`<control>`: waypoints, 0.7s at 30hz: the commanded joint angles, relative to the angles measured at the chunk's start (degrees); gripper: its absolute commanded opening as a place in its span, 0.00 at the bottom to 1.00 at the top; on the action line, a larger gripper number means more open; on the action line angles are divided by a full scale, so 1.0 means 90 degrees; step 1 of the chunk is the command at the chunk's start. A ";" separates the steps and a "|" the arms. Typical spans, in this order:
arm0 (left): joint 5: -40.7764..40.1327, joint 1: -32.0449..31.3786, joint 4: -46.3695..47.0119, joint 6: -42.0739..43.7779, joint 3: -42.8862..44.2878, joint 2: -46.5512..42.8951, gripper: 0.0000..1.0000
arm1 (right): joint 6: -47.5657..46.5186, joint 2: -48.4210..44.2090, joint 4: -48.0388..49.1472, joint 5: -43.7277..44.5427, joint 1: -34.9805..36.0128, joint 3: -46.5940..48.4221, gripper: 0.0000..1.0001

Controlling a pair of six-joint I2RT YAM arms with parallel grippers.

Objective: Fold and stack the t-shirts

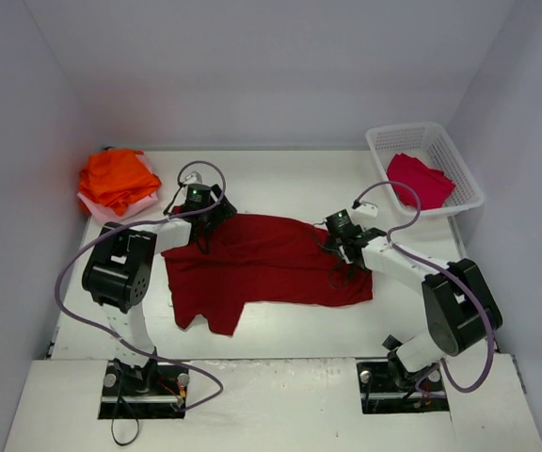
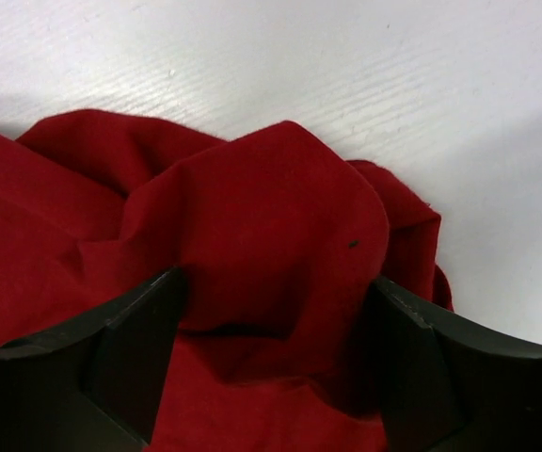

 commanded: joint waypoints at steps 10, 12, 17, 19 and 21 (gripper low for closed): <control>-0.0158 -0.0046 0.0241 0.0130 0.0469 -0.0300 0.68 | 0.0529 -0.0382 -0.0132 0.0203 0.0291 -0.0159 0.08; -0.0207 -0.0046 0.0173 0.0208 0.0449 -0.0339 0.68 | 0.0558 -0.0441 -0.0210 0.0329 0.0291 -0.0149 0.00; -0.0275 -0.0017 0.0026 0.0365 0.0342 -0.0505 0.68 | 0.0509 -0.0811 -0.0699 0.0974 0.0155 0.0055 0.00; -0.0275 0.0013 0.0026 0.0384 0.0283 -0.0534 0.68 | 0.0354 -0.0967 -0.0786 0.1043 -0.0040 0.0153 0.00; -0.0275 0.0023 0.0017 0.0414 0.0244 -0.0554 0.68 | 0.0198 -0.1065 -0.0806 0.1072 -0.0274 0.0231 0.00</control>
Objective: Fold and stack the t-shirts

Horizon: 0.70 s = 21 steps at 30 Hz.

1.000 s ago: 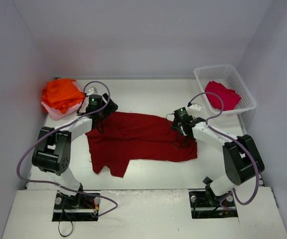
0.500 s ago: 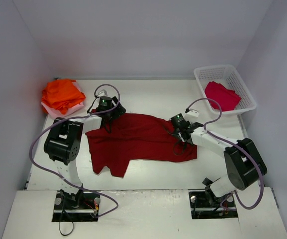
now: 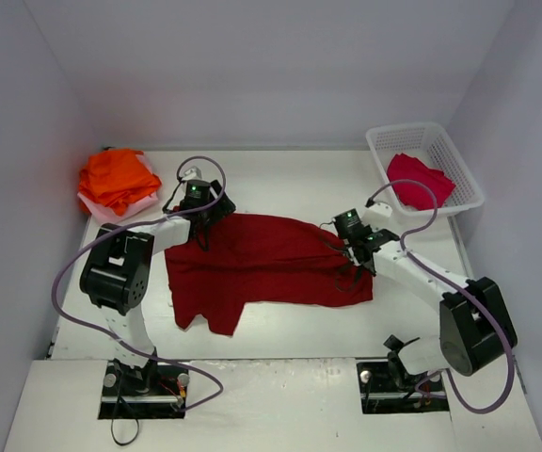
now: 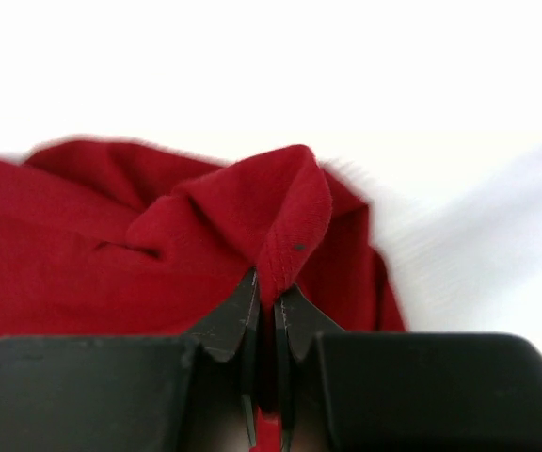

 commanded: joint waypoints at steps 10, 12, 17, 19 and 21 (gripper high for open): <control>-0.0103 0.0176 0.0245 0.0181 -0.0189 -0.0547 0.68 | -0.0616 -0.0064 -0.0236 0.0594 -0.0683 0.0780 0.00; -0.0103 0.0196 0.0274 0.0171 -0.0238 -0.0557 0.68 | -0.0636 0.0121 -0.0207 0.0468 -0.0683 0.0839 0.00; -0.0103 0.0254 0.0304 0.0190 -0.0346 -0.0596 0.68 | -0.0646 0.0229 -0.0128 0.0203 -0.0664 0.0839 0.34; -0.0103 0.0264 0.0304 0.0210 -0.0356 -0.0606 0.68 | -0.0666 0.0161 -0.0128 0.0213 -0.0664 0.0771 0.40; -0.0103 0.0274 0.0294 0.0210 -0.0365 -0.0625 0.68 | -0.0675 0.0006 -0.0138 0.0203 -0.0673 0.0722 0.43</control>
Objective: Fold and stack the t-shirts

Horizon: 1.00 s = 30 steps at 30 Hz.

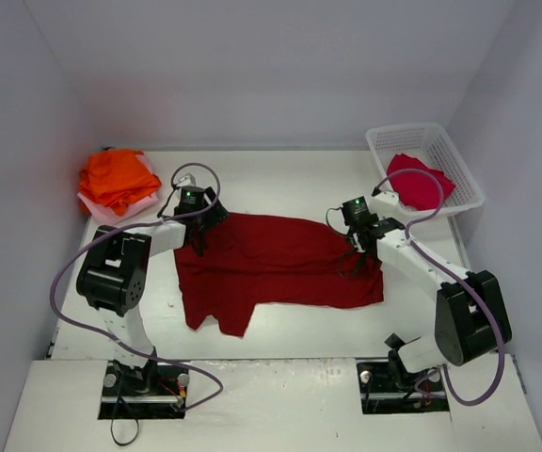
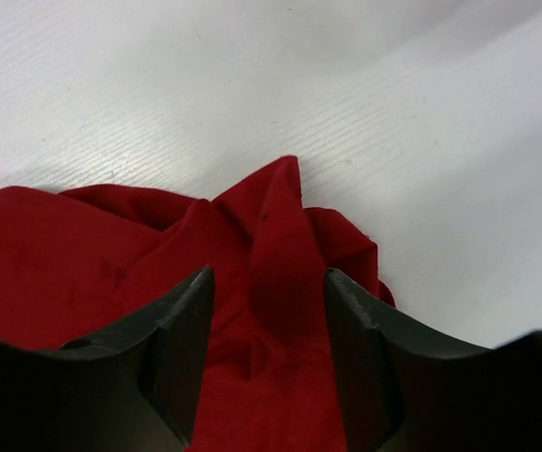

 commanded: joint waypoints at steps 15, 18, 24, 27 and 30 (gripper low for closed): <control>-0.0103 0.0189 0.0231 0.0276 -0.0194 -0.0716 0.68 | -0.0078 -0.0707 -0.0302 0.0345 -0.0023 0.0070 0.57; -0.0103 0.0365 0.0211 0.0276 -0.0282 -0.0726 0.68 | -0.0059 -0.0697 -0.0400 0.0452 -0.0023 0.0080 0.57; 0.0288 0.0824 0.0329 0.0130 -0.0244 -0.0511 0.68 | 0.0039 -0.0756 -0.0420 0.0326 -0.0013 0.0109 0.57; 0.0239 0.0824 0.0192 0.0120 -0.0029 -0.0297 0.68 | 0.0049 -0.0795 -0.0420 0.0297 0.0007 0.0158 0.58; 0.0229 0.0844 0.0026 0.0071 0.0137 -0.0092 0.68 | 0.0049 -0.0892 -0.0468 0.0306 0.0007 0.0168 0.58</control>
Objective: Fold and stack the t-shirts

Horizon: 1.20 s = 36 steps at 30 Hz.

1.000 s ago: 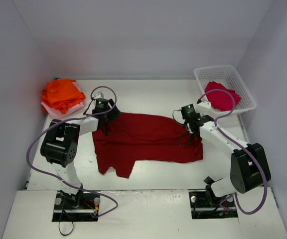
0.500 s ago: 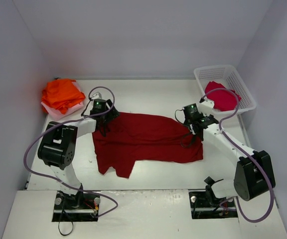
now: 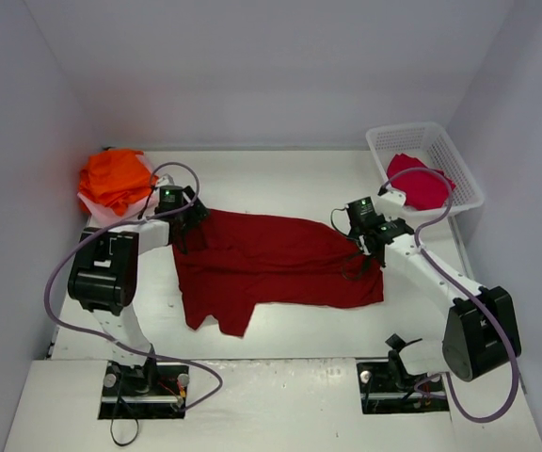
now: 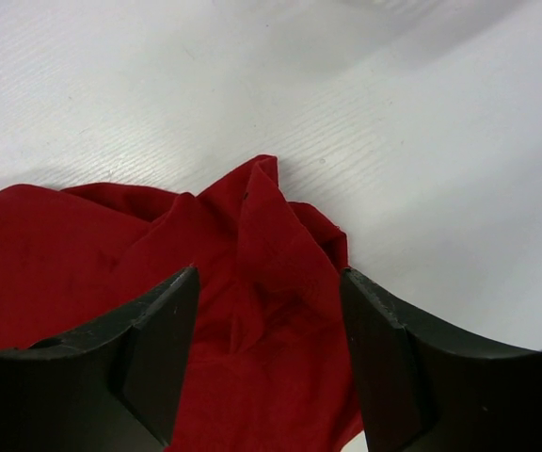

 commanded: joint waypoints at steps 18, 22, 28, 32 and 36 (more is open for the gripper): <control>-0.0876 0.0778 -0.2230 0.0082 0.0894 0.0353 0.75 | 0.0078 -0.0432 -0.0109 0.0180 0.0046 0.0156 0.59; -0.0846 0.0858 -0.2249 0.0111 0.0796 0.0284 0.75 | 0.0146 -0.0286 -0.0109 0.0161 0.0046 0.0195 0.59; -0.0866 0.0887 -0.2299 0.0111 0.0679 0.0109 0.76 | 0.0185 0.0339 0.0037 0.0190 -0.0003 0.0477 0.58; -0.0807 0.0887 -0.2260 0.0121 0.0630 -0.0106 0.76 | 0.0059 0.1157 0.0407 0.0073 -0.0120 0.0800 0.58; -0.0807 0.0887 -0.2240 0.0199 0.0561 -0.0233 0.76 | -0.0020 0.1891 0.0642 -0.0064 -0.0315 0.1083 0.57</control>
